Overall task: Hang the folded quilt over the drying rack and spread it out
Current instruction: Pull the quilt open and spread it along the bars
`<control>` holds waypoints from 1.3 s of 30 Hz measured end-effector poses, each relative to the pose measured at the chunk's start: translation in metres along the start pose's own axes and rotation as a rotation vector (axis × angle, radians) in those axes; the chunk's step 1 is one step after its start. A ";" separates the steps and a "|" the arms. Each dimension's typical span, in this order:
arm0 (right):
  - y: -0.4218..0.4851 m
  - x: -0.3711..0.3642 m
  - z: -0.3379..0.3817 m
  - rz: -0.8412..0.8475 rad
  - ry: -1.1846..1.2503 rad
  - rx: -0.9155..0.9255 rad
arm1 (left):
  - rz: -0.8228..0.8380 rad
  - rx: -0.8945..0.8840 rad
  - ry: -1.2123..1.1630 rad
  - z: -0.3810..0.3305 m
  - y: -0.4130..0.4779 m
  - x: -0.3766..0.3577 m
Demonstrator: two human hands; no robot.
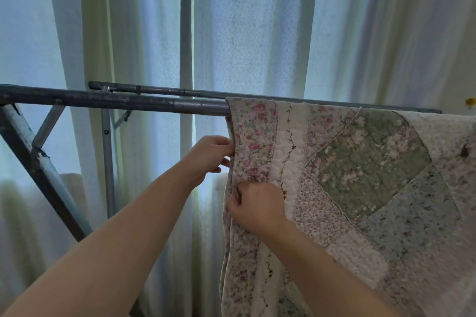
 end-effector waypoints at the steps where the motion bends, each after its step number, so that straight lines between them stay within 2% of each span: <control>1: -0.004 0.003 0.006 -0.017 -0.006 0.035 | -0.037 -0.012 0.028 0.000 -0.001 0.002; 5: -0.015 0.017 0.031 -0.142 -0.002 0.117 | -0.118 -0.056 0.064 0.003 -0.001 0.011; 10: -0.002 -0.014 0.009 0.058 -0.048 0.087 | 0.223 -0.005 -0.180 0.014 -0.003 0.002; 14: -0.004 -0.029 -0.001 0.050 -0.074 0.007 | 0.242 0.013 -0.231 0.021 0.001 0.003; 16: -0.006 -0.033 -0.005 0.077 -0.057 -0.027 | 0.286 0.090 -0.156 0.030 0.000 -0.001; 19: -0.011 -0.038 -0.007 0.135 -0.052 -0.029 | 0.396 0.266 0.214 0.054 -0.010 -0.008; 21: -0.019 -0.035 0.002 0.114 -0.095 -0.004 | 0.333 0.279 0.347 0.066 -0.009 -0.008; 23: -0.023 -0.026 0.014 0.081 -0.139 -0.012 | 0.176 0.195 0.318 0.066 -0.004 -0.004; 24: -0.022 -0.023 0.016 0.069 -0.147 -0.025 | 0.150 0.158 0.308 0.064 -0.003 -0.001; 25: -0.020 -0.027 0.015 0.103 -0.126 -0.016 | 0.194 0.141 0.307 0.064 -0.005 -0.002; 28: -0.009 -0.043 -0.002 0.192 -0.034 0.008 | 0.467 0.155 0.218 0.066 -0.017 -0.003; 32: -0.008 -0.038 -0.008 0.219 -0.007 0.045 | 0.520 0.172 0.217 0.064 -0.018 0.003; 35: -0.001 -0.019 -0.009 0.112 -0.011 0.027 | 0.486 0.118 0.208 0.058 -0.016 0.003; 39: 0.029 0.017 -0.009 -0.138 0.050 -0.012 | 0.206 0.016 -0.188 0.027 -0.002 0.010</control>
Point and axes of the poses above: each hand's wrist, its own y-axis towards the middle knuckle, its own x-axis out of the back of the hand, z = x × y, the point moved 5 cm from there along y, towards the middle knuckle, and after that the axes turned 1 degree about -y, right-handed, at the moved point
